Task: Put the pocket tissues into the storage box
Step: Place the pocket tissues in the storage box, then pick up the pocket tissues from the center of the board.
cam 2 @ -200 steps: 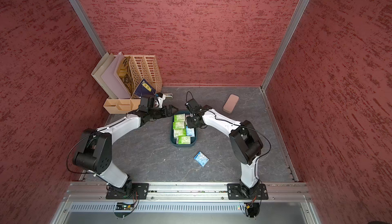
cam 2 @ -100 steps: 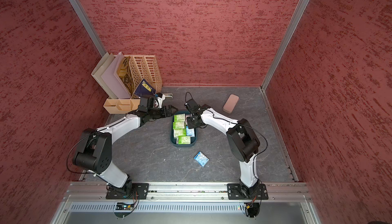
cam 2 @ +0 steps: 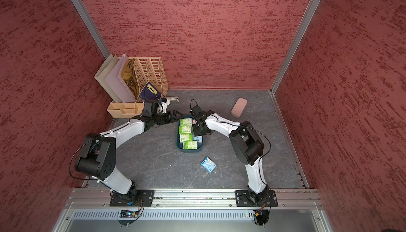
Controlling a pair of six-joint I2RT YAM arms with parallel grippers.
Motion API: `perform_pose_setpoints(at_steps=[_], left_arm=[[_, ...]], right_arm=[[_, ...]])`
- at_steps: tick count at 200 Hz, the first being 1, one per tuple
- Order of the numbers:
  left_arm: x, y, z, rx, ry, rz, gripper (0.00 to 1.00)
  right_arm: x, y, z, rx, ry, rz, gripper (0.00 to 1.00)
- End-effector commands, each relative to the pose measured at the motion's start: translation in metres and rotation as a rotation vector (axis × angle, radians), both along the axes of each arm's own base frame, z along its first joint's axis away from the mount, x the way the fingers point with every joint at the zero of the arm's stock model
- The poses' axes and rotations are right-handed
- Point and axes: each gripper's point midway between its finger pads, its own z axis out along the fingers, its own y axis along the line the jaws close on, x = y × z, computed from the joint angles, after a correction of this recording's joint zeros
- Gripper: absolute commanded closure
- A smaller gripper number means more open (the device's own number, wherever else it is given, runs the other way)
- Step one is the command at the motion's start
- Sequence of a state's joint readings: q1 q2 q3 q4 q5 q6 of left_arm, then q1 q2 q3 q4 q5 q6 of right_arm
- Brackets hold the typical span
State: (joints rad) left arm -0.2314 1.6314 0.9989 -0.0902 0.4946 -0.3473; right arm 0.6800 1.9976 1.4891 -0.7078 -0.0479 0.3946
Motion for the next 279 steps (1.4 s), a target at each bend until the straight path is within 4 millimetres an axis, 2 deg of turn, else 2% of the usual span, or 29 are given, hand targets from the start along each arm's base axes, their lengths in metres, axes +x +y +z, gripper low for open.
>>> perform_pose_setpoints(at_steps=[1, 16, 27, 45, 72, 85, 100, 116, 142, 160, 176, 191, 214, 249, 279], left_arm=[[0.001, -0.004, 0.011, 0.013, -0.033, -0.028, 0.00], [-0.003, -0.006, 0.024, 0.033, -0.046, -0.042, 0.00], [-0.010, -0.007, 0.031, 0.042, -0.022, -0.044, 0.00], [-0.049, -0.021, 0.042, 0.054, 0.038, -0.113, 0.00], [-0.133, -0.054, 0.040, 0.132, 0.115, -0.252, 0.00], [-0.167, -0.069, 0.036, 0.144, 0.151, -0.285, 0.00], [-0.196, -0.088, 0.035, 0.128, 0.186, -0.303, 0.00], [-0.216, -0.108, 0.030, 0.126, 0.231, -0.305, 0.00], [-0.233, -0.137, 0.018, 0.136, 0.296, -0.288, 0.00], [-0.236, -0.142, 0.007, 0.261, 0.346, -0.262, 0.00], [-0.245, -0.156, 0.001, 0.289, 0.430, -0.298, 0.00], [-0.255, -0.161, -0.008, 0.361, 0.450, -0.325, 0.00], [-0.258, -0.168, -0.020, 0.375, 0.469, -0.347, 0.00], [-0.270, -0.179, -0.038, 0.438, 0.500, -0.425, 0.01], [-0.268, -0.182, -0.055, 0.494, 0.514, -0.470, 0.04]], right_arm=[[0.010, 0.009, 0.060, 0.092, -0.140, 0.013, 0.88], [0.017, 0.012, 0.097, 0.153, -0.239, 0.020, 0.77], [0.022, 0.005, 0.124, 0.184, -0.307, 0.007, 0.68], [0.031, -0.020, 0.158, 0.203, -0.383, -0.038, 0.60], [0.049, -0.078, 0.178, 0.199, -0.430, -0.145, 0.58], [0.056, -0.103, 0.184, 0.204, -0.447, -0.199, 0.58], [0.060, -0.123, 0.192, 0.218, -0.463, -0.240, 0.57], [0.064, -0.137, 0.200, 0.230, -0.480, -0.262, 0.57], [0.069, -0.146, 0.210, 0.251, -0.497, -0.259, 0.57], [0.072, -0.146, 0.216, 0.262, -0.499, -0.238, 0.57], [0.075, -0.146, 0.221, 0.268, -0.498, -0.221, 0.57], [0.076, -0.148, 0.226, 0.262, -0.506, -0.207, 0.57], [0.074, -0.152, 0.231, 0.266, -0.528, -0.202, 0.56], [0.069, -0.158, 0.223, 0.261, -0.516, -0.205, 0.56], [0.067, -0.164, 0.219, 0.268, -0.515, -0.218, 0.56]])
